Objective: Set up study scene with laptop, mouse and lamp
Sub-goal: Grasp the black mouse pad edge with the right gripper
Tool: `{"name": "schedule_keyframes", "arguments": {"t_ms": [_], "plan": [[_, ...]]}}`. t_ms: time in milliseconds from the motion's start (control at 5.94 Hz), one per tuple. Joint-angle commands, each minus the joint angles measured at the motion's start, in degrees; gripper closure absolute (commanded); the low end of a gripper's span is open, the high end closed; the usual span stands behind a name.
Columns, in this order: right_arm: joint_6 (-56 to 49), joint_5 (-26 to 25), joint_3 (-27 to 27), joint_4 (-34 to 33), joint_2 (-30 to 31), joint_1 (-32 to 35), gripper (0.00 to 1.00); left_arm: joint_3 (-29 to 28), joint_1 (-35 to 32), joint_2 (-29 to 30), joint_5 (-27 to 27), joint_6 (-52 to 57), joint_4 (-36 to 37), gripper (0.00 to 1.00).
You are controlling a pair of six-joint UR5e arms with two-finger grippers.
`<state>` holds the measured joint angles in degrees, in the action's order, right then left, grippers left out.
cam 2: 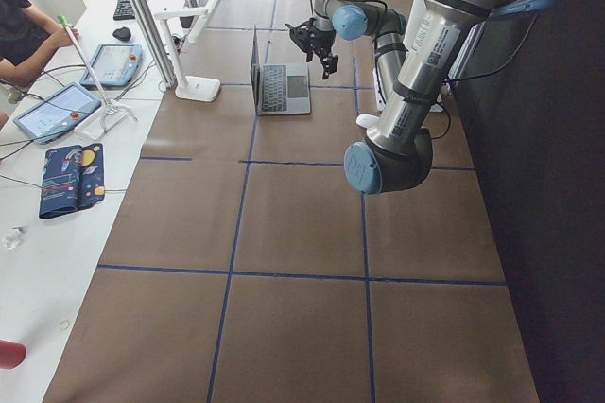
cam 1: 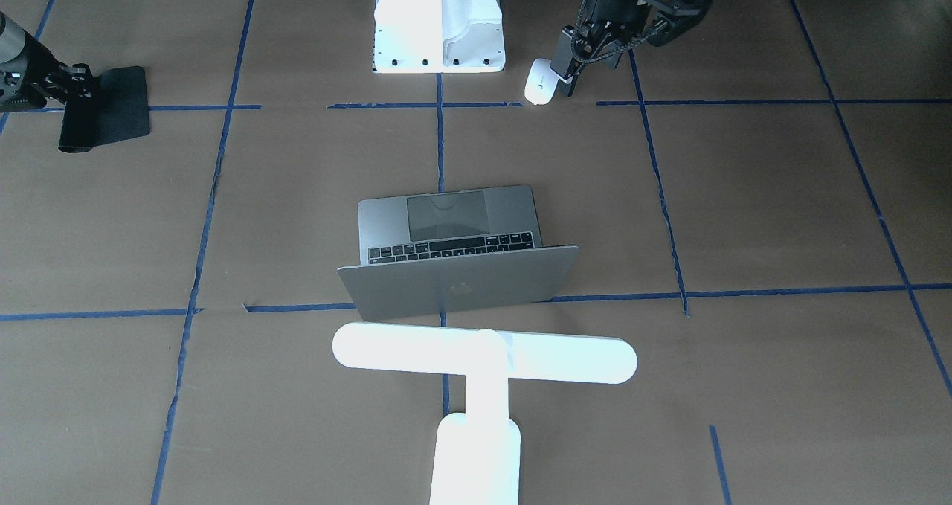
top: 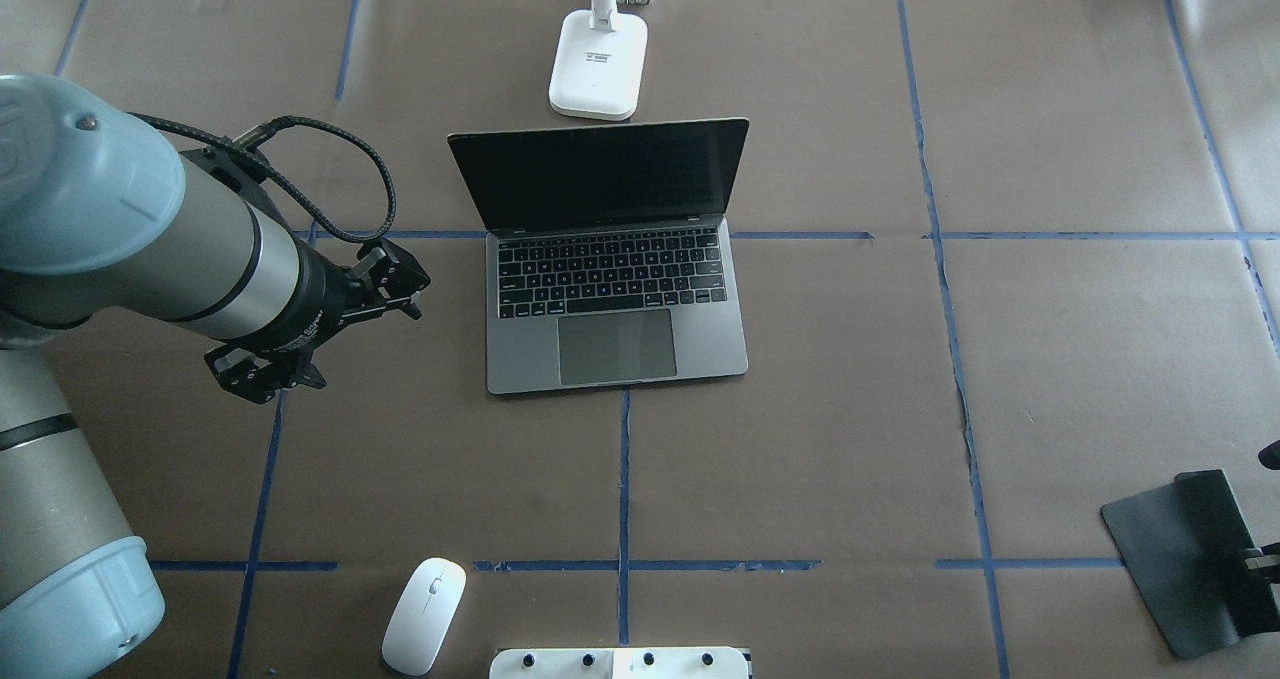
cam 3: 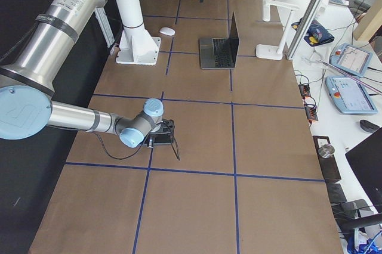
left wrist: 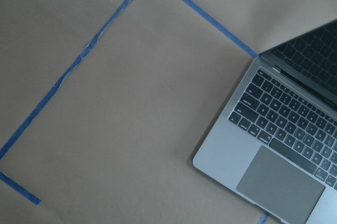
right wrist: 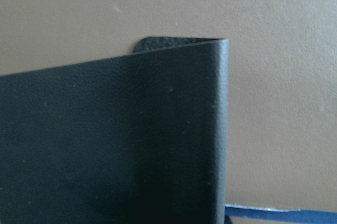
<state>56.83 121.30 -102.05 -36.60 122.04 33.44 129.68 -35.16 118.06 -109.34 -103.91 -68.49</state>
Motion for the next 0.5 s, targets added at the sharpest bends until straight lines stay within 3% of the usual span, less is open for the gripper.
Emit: {"name": "schedule_keyframes", "arguments": {"t_ms": [0, 337], "plan": [[-0.14, -0.1, -0.34, 2.39, 0.21, 0.4, 0.99, -0.04, 0.0, 0.07, 0.0, 0.03, 0.02, 0.0], [0.03, -0.18, -1.48, 2.76, 0.56, 0.84, 1.0, -0.04, 0.0, 0.07, 0.0, -0.06, 0.02, 0.0]]}}
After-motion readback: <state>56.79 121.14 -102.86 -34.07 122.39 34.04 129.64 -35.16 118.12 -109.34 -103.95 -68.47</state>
